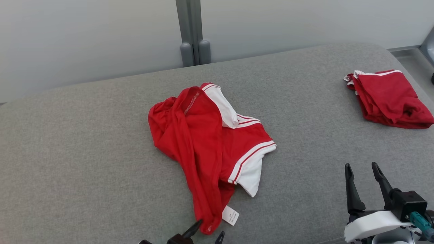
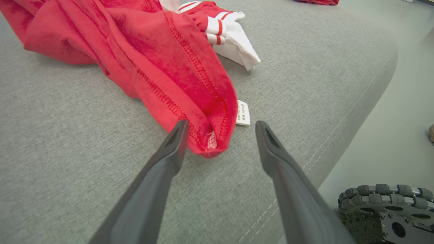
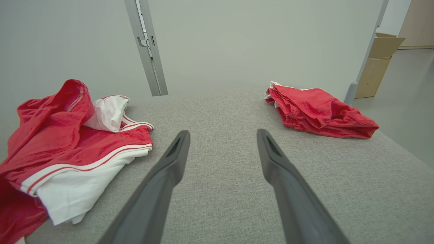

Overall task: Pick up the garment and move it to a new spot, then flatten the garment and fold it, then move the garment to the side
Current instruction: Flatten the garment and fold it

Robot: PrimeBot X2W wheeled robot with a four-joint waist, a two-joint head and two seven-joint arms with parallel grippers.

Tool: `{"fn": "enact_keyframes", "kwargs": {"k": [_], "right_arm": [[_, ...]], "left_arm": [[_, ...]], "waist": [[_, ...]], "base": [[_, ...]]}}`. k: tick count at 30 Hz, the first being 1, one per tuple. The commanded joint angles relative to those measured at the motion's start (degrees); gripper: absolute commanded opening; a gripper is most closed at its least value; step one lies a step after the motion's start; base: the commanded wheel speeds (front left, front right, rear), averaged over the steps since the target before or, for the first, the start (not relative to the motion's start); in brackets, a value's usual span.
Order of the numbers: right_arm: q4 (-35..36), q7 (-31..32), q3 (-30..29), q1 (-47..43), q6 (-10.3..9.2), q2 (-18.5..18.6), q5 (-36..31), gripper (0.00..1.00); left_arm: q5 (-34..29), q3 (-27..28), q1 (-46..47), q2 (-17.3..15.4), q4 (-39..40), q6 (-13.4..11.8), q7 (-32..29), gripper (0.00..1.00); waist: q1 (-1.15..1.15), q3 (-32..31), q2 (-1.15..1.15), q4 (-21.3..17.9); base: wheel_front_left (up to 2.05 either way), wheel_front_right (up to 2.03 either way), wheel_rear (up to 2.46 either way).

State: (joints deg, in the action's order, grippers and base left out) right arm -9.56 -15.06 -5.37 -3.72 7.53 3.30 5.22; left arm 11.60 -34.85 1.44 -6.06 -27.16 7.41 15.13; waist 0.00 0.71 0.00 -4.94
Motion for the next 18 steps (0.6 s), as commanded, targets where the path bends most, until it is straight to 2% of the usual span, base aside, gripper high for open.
{"fn": "enact_keyframes", "kwargs": {"k": [1, 3, 4, 6, 7, 13, 18], "right_arm": [[-0.10, -0.16, -0.24, 0.67, -0.08, 0.06, 0.22, 1.00], [-0.11, -0.16, -0.32, 0.72, -0.08, 0.03, 0.17, 1.00], [-0.14, -0.16, -0.38, 0.75, -0.08, 0.01, 0.16, 1.00], [-0.09, -0.16, -0.55, 0.83, -0.08, -0.02, 0.19, 1.00], [-0.03, -0.16, -0.68, 0.82, -0.08, -0.04, 0.22, 1.00], [-0.16, -0.16, -1.61, 0.17, -0.08, -0.12, 0.20, 1.00], [-0.41, -0.16, -2.16, -0.52, -0.08, -0.25, 0.69, 1.00]], "left_arm": [[0.91, 0.10, 1.31, 0.23, -0.71, 0.12, 0.02, 1.00], [1.04, 0.44, 2.14, 0.52, -2.47, 0.11, 0.02, 1.00], [1.24, 0.75, 2.60, 0.65, -3.53, 0.11, 0.01, 0.66], [1.77, 1.89, 3.76, 1.01, -4.45, -0.31, 0.02, 0.10], [1.84, 2.30, 4.11, 1.21, -4.72, -0.41, 0.02, 0.00], [6.25, 7.11, 4.21, 0.83, -5.81, -0.13, 0.02, 0.00], [10.33, 12.96, 0.94, -3.18, -1.53, -0.10, 0.01, 0.00]], "waist": [[0.00, 0.57, 0.00, -0.71], [0.00, 0.95, 0.00, -1.04], [0.00, 1.12, 0.00, -1.18], [0.00, 1.39, 0.00, -1.26], [0.00, 1.52, 0.00, -1.19], [0.00, 1.61, 0.00, 0.10], [0.00, 1.15, 0.00, 1.80]], "base": [[0.00, 0.00, 0.00], [0.00, 0.00, 0.00], [0.00, 0.00, 0.00], [0.00, 0.00, 0.00], [0.00, 0.00, 0.00], [0.00, 0.00, 0.00], [0.00, 0.00, 0.00]]}}
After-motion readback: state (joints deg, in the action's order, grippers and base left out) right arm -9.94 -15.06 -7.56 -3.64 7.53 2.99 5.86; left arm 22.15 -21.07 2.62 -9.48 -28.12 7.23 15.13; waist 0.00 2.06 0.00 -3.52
